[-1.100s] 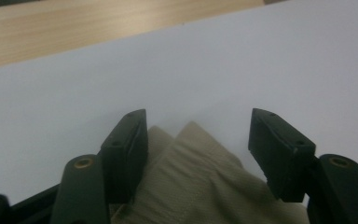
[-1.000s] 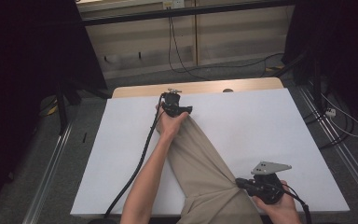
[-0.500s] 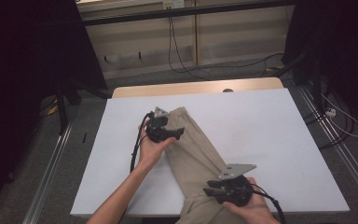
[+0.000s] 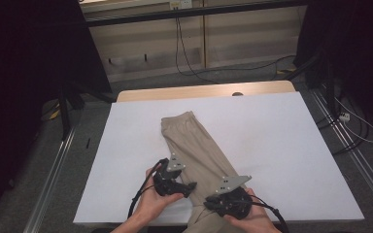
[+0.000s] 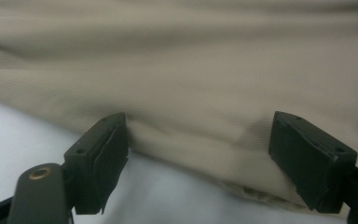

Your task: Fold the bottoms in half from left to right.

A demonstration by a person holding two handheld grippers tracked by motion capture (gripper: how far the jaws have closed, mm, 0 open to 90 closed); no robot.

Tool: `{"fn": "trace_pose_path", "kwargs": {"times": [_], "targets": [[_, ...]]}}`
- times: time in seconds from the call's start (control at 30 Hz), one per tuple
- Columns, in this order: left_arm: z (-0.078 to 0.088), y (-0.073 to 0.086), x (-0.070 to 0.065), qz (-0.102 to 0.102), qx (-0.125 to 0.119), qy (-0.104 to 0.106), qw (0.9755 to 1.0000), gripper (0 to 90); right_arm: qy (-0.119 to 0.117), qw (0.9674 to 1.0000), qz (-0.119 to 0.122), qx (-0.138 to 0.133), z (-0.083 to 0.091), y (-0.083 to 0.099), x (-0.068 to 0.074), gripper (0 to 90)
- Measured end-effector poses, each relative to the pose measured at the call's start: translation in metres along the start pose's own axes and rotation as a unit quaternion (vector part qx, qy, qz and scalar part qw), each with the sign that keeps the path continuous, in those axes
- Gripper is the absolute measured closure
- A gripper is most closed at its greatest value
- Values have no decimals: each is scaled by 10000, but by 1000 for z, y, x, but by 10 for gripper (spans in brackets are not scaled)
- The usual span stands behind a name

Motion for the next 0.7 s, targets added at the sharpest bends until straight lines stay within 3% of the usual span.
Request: {"fn": "trace_pose_path", "kwargs": {"times": [0.03, 0.07, 0.13, 0.27, 0.53, 0.7], "targets": [[-1, -1, 1, -5, 18, 17, 10000, 182, 5, 10000, 10, 12, 3, 1, 0, 895], [-3, -1, 2, 154, -36, 86, 9998, 173, 32, 10000, 30, 43, 7, 2, 0, 900], [-3, 1, 5, 251, -51, 80, 9996, 147, 46, 10000, -9, -27, 18, 2, 0, 900], [-2, 2, 4, 227, -68, 91, 9997, 150, -3, 9996, -192, -219, 44, 4, 0, 900], [-2, 2, 5, 201, -47, 117, 9997, 148, 98, 9992, -351, -146, 86, 37, 8, 900], [-1, 3, 5, 176, -48, 125, 9998, 149, 199, 9987, -219, 422, 95, 63, 16, 900]]}}
Point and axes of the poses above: each handheld gripper's, and its own axes: z roughly backward along the jaws, y roughly out of its underside, x roughly to its left, the point moved 8 cm from there along -z, roughly forward along the jaws, and after that the axes turned 10 degrees about -x, right-handed, at the moved point
